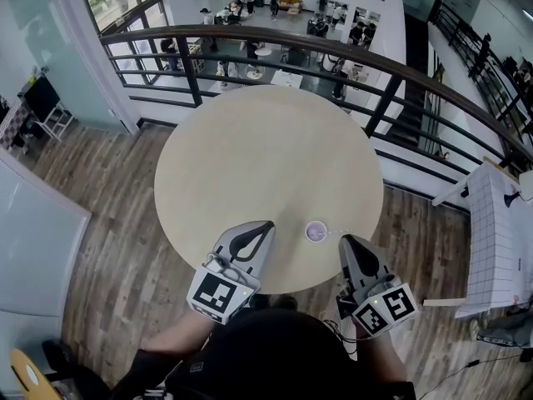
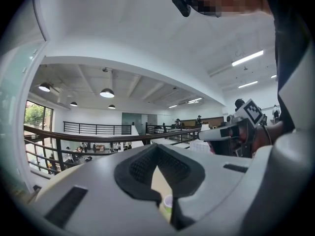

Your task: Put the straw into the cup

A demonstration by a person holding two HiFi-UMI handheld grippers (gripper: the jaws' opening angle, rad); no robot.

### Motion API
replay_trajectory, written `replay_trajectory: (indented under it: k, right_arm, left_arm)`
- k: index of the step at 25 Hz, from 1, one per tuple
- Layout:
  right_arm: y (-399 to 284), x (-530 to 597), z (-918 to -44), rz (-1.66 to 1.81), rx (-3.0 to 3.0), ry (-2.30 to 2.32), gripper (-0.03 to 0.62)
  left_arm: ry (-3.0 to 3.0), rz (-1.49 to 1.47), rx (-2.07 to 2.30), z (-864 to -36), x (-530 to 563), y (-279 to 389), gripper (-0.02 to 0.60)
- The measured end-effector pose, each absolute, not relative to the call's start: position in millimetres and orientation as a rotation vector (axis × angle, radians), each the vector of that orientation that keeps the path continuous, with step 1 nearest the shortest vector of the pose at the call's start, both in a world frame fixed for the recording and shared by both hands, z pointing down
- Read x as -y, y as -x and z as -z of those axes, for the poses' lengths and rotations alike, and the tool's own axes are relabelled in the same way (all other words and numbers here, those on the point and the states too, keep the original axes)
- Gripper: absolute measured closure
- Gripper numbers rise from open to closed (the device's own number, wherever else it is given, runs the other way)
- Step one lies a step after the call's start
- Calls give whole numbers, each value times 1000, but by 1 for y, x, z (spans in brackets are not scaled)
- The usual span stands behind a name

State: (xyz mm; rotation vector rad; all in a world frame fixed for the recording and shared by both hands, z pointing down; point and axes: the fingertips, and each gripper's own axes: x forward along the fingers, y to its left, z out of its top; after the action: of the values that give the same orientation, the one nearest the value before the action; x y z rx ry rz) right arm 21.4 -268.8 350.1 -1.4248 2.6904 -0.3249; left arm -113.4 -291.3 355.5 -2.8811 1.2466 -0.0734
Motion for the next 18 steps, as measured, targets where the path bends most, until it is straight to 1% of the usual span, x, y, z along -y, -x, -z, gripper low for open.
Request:
replay_trajectory:
  k: [18]
  right_arm:
    - [-12,274,-346,264,-2715,1434,574]
  left_arm:
    - [2895,100,-1269,-364,296,125,575]
